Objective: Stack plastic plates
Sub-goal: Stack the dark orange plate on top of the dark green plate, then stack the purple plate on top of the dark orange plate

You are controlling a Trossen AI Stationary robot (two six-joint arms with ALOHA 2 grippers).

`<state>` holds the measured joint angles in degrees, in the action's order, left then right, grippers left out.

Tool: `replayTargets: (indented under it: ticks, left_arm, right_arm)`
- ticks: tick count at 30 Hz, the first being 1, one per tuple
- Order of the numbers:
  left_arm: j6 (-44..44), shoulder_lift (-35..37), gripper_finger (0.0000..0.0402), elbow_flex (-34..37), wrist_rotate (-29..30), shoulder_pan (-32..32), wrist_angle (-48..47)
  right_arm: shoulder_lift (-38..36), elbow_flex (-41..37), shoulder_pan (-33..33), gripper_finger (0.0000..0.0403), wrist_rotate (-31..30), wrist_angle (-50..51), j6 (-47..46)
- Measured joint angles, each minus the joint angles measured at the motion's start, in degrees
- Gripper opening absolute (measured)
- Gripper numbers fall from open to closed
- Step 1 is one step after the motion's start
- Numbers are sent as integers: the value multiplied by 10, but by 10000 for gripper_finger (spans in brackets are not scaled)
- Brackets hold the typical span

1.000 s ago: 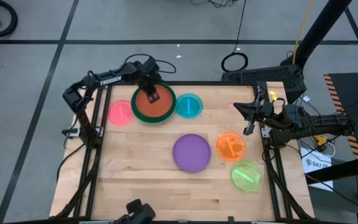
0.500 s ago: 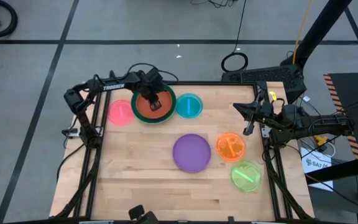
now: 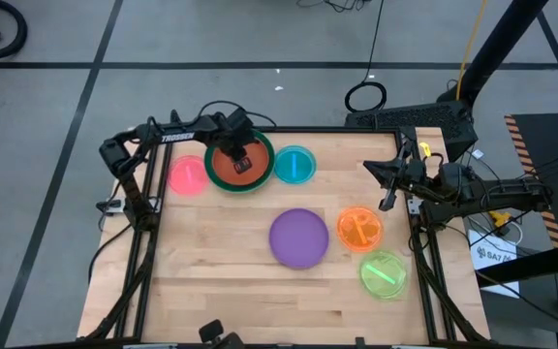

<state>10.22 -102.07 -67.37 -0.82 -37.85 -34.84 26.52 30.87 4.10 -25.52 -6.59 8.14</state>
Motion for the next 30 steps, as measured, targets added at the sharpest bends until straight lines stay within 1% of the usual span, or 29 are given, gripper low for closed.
replayTargets:
  ticks: [3, 6, 11, 15, 20, 24, 30]
  left_arm:
    - [-7, 12, 53, 0, 0, 13, 4]
    - [-13, 38, 53, 0, 0, 38, 17]
    - [-16, 99, 53, 0, 0, 103, 48]
    - [-23, 129, 53, 0, 0, 163, 71]
    - [-29, 134, 53, 0, 0, 235, 95]
    - [-34, 134, 53, 0, 0, 293, 109]
    - [-55, 134, 53, 0, 6, 365, 142]
  right_arm:
    - [0, 0, 0, 6, 0, 0, 0]
    - [0, 0, 0, 6, 0, 3, -6]
    - [11, 0, 0, 6, 0, 11, -28]
    - [34, 0, 0, 6, 5, 16, -58]
    - [86, 0, 2, 6, 60, 22, -93]
    - [138, 0, 2, 6, 131, 12, -102]
    - [234, 0, 33, 6, 197, -85, -65]
